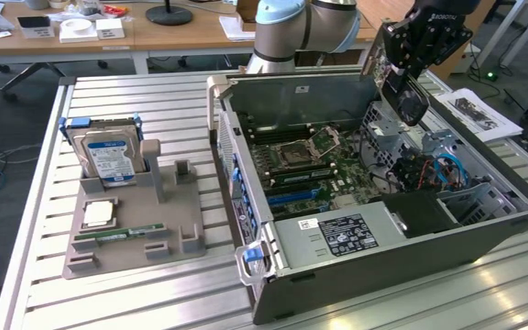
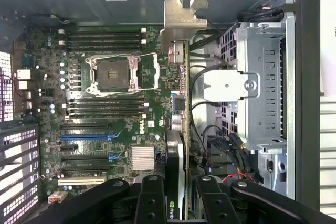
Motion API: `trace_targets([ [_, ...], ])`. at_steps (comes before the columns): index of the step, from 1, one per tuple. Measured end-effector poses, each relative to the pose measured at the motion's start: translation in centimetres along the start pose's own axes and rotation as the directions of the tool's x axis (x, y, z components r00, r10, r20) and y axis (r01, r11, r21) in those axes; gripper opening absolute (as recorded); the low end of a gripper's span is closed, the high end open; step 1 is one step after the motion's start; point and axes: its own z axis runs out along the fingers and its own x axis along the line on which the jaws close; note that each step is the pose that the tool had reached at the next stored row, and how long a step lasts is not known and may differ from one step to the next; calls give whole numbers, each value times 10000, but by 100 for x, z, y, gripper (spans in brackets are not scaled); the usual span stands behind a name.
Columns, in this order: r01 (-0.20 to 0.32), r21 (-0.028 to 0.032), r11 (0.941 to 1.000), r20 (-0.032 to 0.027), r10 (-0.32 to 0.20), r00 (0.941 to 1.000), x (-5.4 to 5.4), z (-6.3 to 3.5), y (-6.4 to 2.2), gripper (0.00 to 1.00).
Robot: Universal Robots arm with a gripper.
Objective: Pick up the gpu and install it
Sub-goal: 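Insert the gpu into the slot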
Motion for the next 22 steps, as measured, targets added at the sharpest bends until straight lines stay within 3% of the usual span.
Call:
trace_targets([
  [5, 58, -1, 10000, -3, -58, 10000, 0, 0, 0, 27],
  [8, 496, -12, 9988, -25, -496, 9988, 1, 2, 0, 27],
  [12, 1229, -33, 9924, -62, -1229, 9924, 1, 5, 0, 27],
  [17, 2124, -61, 9772, -105, -2125, 9771, 1, 7, 0, 27],
  [22, 2991, -92, 9542, -146, -2992, 9541, 1, 9, -1, 27],
])
